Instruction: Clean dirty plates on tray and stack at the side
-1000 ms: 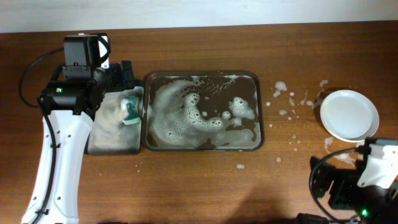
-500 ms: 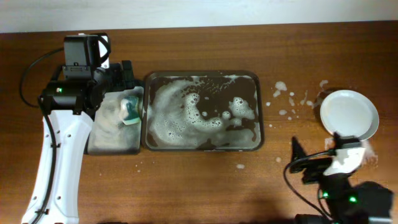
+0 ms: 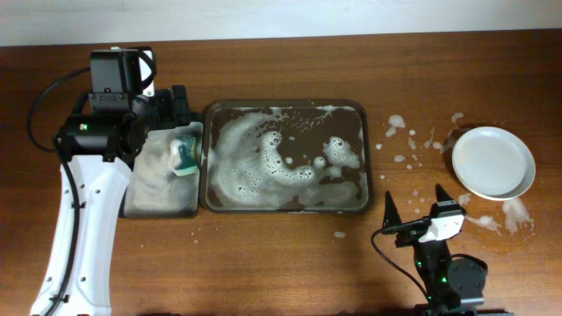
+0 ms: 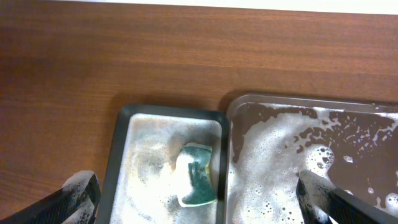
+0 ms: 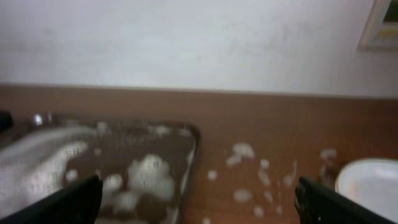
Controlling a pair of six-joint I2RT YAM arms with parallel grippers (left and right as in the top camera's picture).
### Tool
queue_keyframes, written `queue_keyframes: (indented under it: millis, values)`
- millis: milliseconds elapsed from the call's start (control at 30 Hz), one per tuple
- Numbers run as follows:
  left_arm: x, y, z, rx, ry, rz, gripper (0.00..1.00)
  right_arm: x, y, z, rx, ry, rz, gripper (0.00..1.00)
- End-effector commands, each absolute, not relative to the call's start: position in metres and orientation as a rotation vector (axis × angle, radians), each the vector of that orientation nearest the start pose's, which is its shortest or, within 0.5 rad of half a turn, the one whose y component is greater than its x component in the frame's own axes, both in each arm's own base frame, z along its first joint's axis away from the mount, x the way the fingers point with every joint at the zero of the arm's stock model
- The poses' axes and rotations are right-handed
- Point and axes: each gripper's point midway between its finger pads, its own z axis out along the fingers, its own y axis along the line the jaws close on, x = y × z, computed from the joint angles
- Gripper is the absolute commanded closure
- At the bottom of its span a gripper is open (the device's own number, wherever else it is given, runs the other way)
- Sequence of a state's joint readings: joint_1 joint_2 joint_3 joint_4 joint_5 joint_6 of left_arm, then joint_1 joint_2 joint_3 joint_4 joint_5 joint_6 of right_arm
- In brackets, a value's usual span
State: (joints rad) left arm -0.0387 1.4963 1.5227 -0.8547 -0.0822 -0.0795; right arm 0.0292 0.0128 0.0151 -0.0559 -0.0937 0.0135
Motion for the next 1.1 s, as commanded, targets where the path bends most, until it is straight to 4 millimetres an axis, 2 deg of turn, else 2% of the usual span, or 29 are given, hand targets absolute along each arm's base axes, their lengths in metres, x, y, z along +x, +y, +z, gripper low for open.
queue_keyframes:
  millis: [0,333,467,567,633,733,800,867,933,1067]
  values:
    - [0.411,-0.003,0.264,-0.086,2.391,0.036,0.01,0.246,0.027,0.151,-0.102,1.667,0.119,0.02]
    - [0.41,-0.003,0.264,-0.086,2.392,0.036,0.01,0.246,0.027,0.151,-0.102,1.668,0.119,0.02]
    - [0.404,-0.001,0.26,-0.079,2.414,0.056,0.01,0.246,0.027,0.151,-0.102,1.668,0.119,0.02]
    - [0.395,0.0,0.266,0.005,2.309,0.09,0.01,0.246,0.027,0.151,-0.102,1.668,0.119,0.02]
    - [0.375,0.001,0.256,-0.005,2.167,0.08,0.01,0.246,0.027,0.151,-0.102,1.668,0.119,0.02]
    - [0.321,0.003,0.209,-0.018,1.924,0.063,0.01,0.246,0.027,0.151,-0.102,1.668,0.119,0.01]
    - [0.294,0.004,0.182,-0.024,1.808,0.056,0.01,0.246,0.027,0.151,-0.102,1.668,0.119,0.02]
    - [0.275,0.004,0.155,-0.027,1.743,0.052,0.01,0.246,0.027,0.151,-0.102,1.668,0.119,0.02]
    - [0.268,0.007,0.153,-0.037,1.725,0.062,0.01,0.246,0.027,0.151,-0.102,1.668,0.119,0.02]
    - [0.255,0.02,0.164,-0.086,1.662,0.104,0.01,0.246,0.027,0.151,-0.102,1.668,0.119,0.02]
